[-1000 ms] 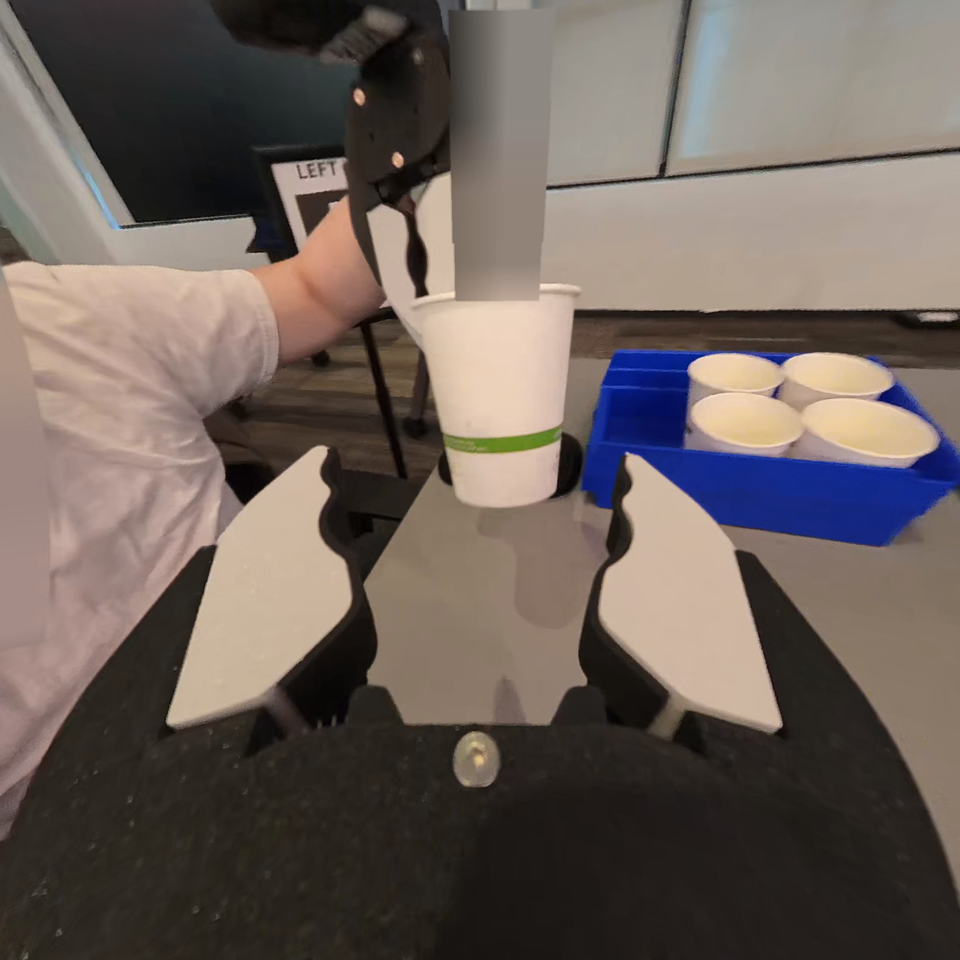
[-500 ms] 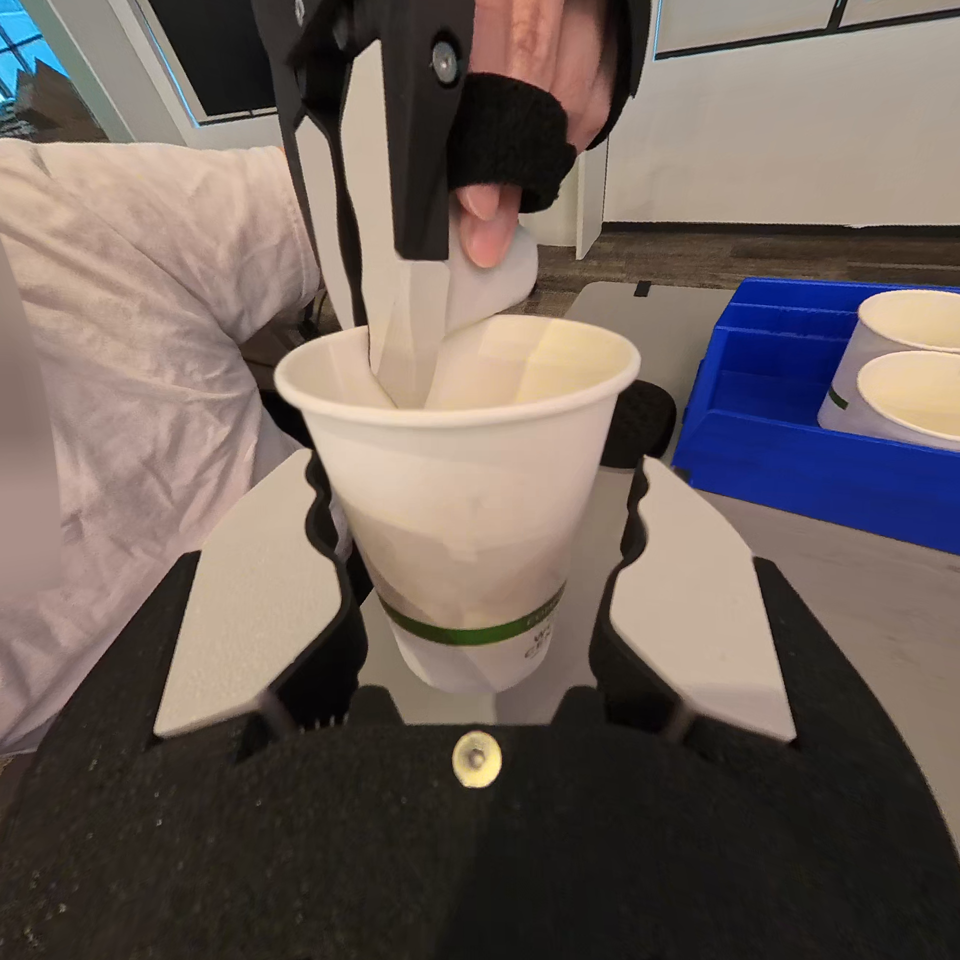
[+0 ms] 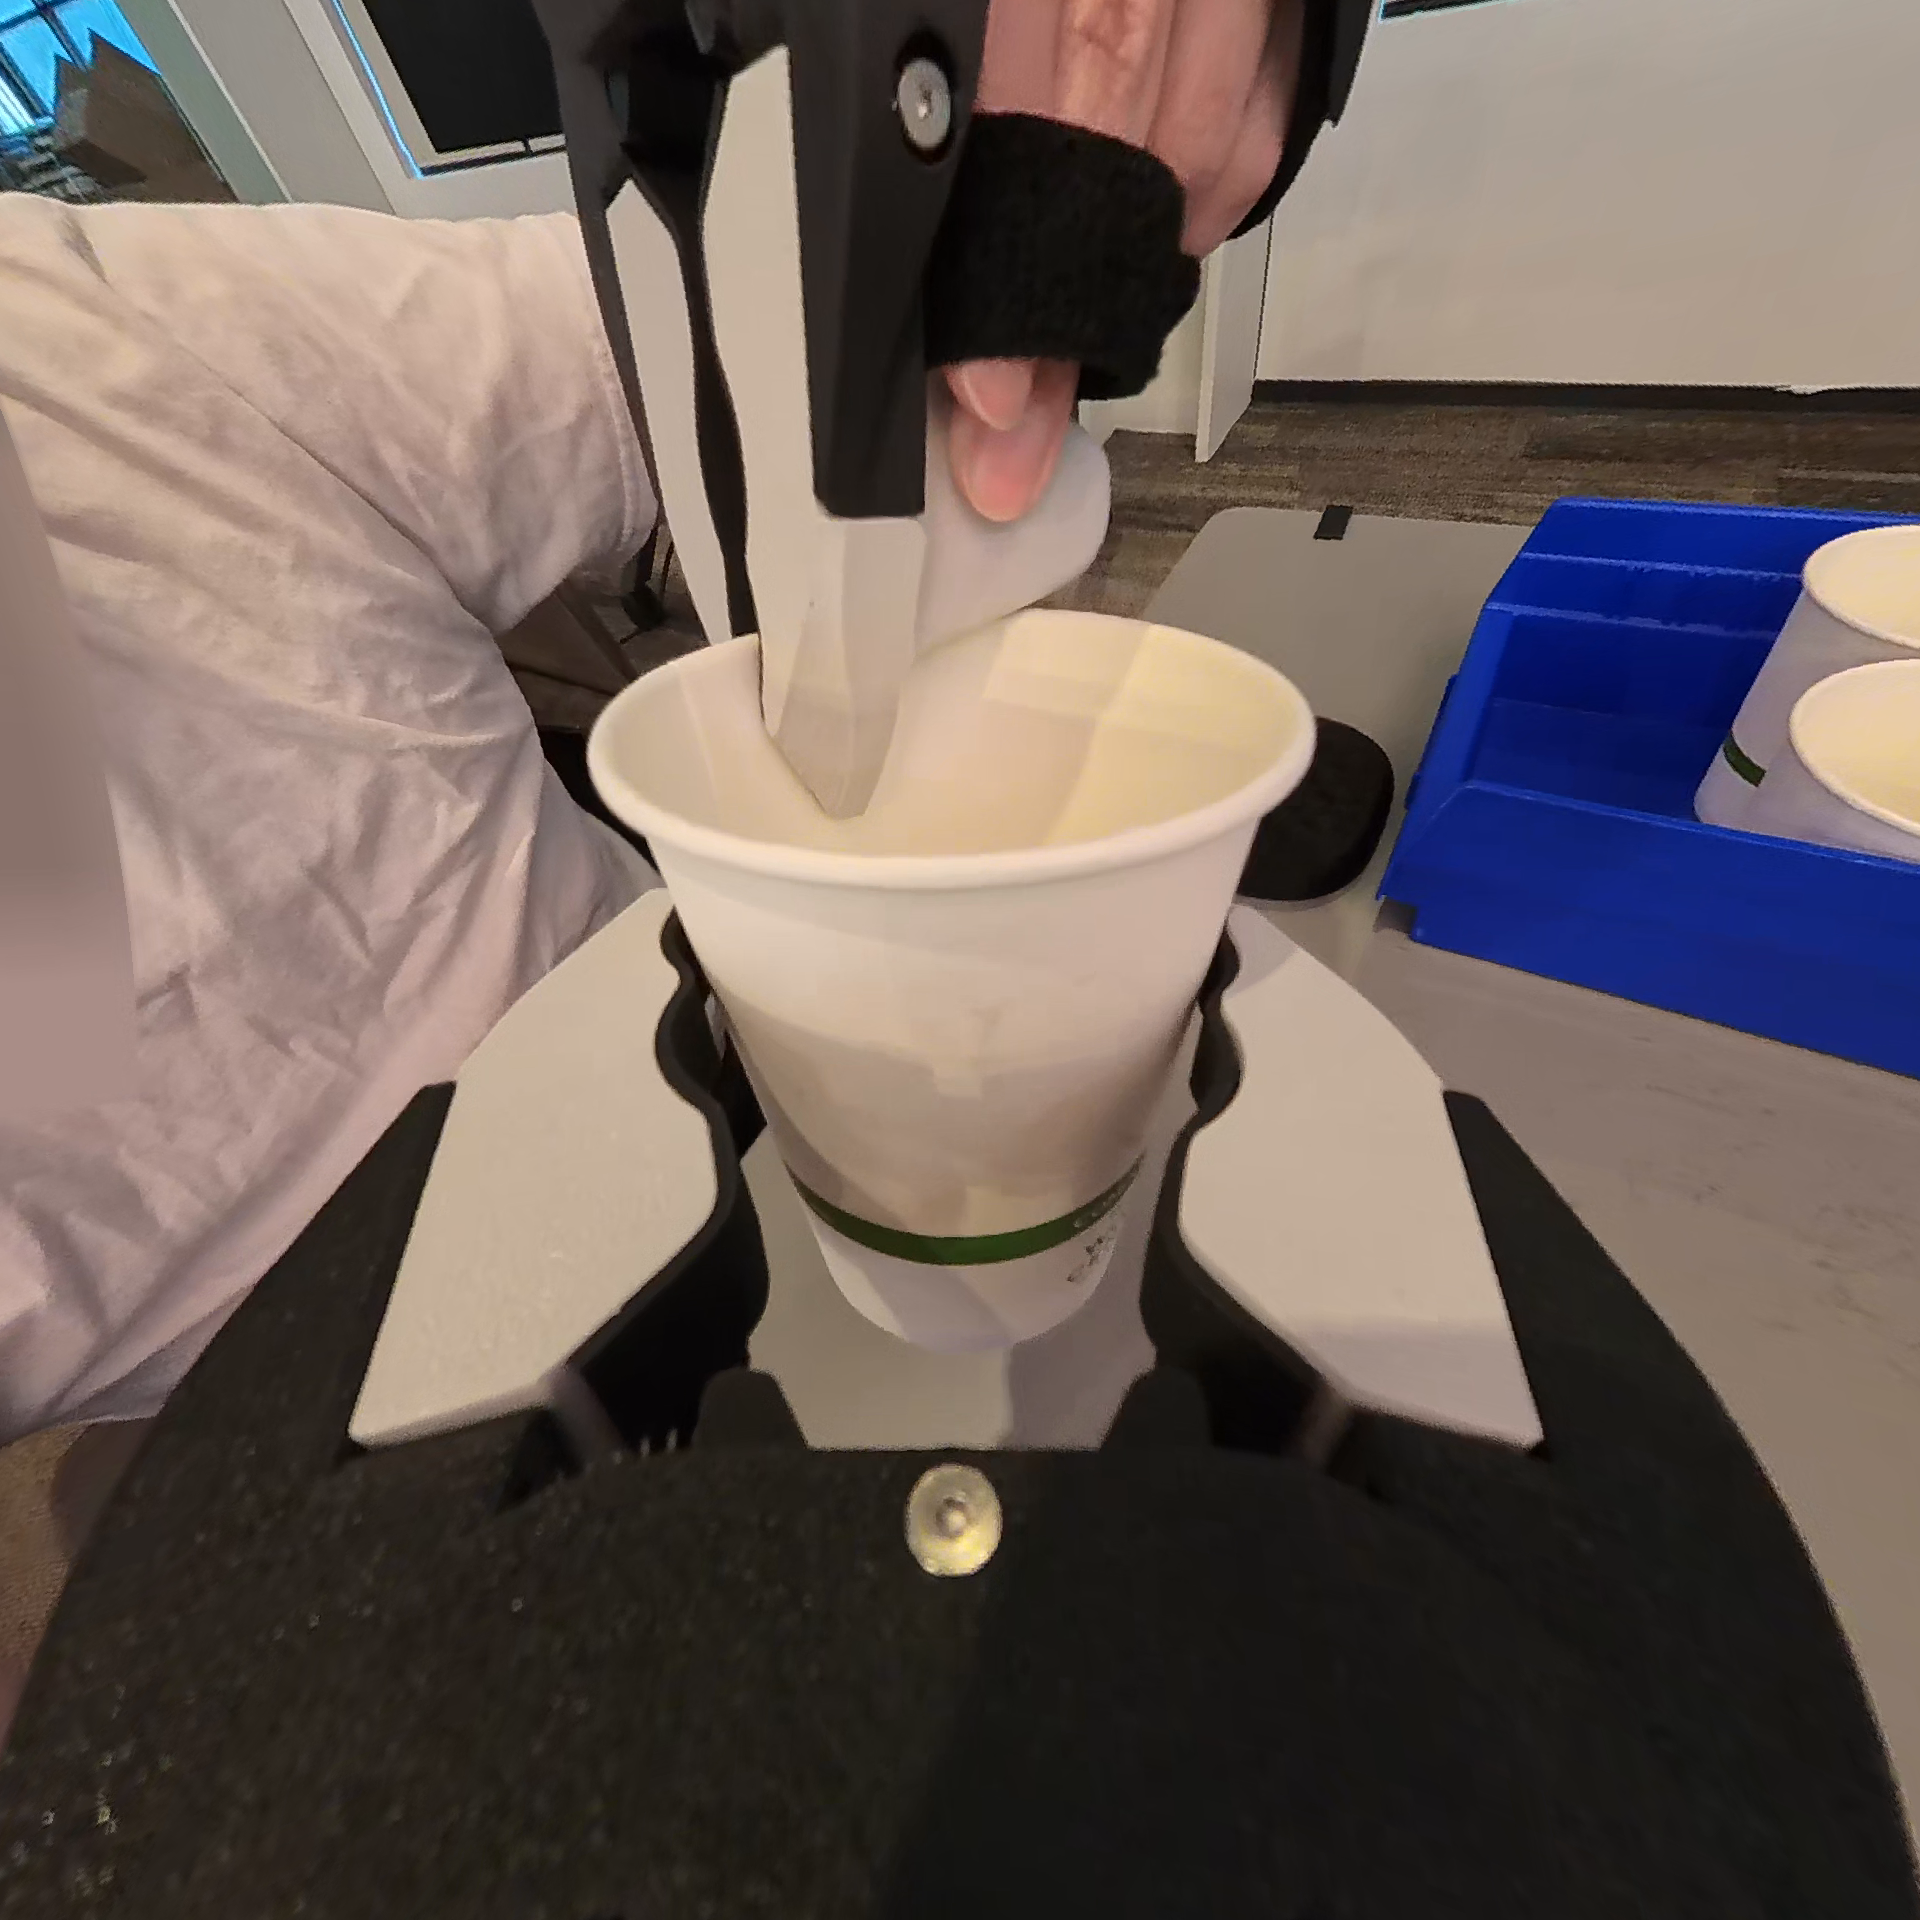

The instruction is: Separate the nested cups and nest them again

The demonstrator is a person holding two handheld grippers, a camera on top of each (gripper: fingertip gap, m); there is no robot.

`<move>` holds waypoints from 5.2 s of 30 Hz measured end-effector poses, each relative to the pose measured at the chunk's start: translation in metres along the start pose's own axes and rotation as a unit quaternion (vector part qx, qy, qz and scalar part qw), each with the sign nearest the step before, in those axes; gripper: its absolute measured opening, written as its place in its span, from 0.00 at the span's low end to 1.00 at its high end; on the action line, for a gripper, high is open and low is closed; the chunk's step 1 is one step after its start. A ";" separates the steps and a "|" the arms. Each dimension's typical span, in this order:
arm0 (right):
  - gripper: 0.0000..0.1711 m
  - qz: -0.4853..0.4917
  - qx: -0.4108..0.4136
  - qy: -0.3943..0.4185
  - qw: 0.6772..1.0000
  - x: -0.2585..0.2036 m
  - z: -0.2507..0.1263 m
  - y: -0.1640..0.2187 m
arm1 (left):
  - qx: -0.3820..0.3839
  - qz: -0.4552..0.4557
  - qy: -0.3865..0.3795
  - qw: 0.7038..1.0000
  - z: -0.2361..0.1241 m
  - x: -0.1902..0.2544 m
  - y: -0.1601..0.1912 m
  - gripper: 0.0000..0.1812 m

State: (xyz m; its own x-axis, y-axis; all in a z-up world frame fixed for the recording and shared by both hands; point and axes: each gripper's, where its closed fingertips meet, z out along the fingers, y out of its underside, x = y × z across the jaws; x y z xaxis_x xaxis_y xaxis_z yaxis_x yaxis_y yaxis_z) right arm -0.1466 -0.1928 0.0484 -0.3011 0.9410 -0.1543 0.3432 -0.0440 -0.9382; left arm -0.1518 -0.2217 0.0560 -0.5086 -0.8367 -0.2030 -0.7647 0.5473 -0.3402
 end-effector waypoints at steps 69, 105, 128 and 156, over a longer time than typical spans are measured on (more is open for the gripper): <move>0.55 0.232 -0.058 0.647 0.724 0.103 -0.355 0.193 | 0.145 -0.169 -0.240 0.945 -0.049 -0.032 0.024 0.17; 0.63 0.143 -0.061 0.660 0.735 0.062 -0.348 0.114 | -0.244 -0.240 -0.168 0.924 0.045 -0.090 0.317 0.15; 0.63 0.121 -0.069 0.671 0.728 0.059 -0.346 0.099 | -0.255 -0.215 -0.163 0.928 -0.015 -0.086 0.280 0.00; 0.65 -0.008 0.021 0.066 0.998 0.008 -0.038 -0.006 | -0.008 0.065 -0.020 0.998 0.011 -0.027 -0.010 0.00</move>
State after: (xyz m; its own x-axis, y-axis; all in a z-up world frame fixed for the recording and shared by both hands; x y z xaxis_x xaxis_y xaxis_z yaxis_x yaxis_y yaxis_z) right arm -0.1175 -0.1724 0.0640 -0.1851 0.9777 -0.0993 0.3004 -0.0399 -0.9530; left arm -0.1264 -0.2050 0.0551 -0.5877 -0.7589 -0.2804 -0.7001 0.6507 -0.2939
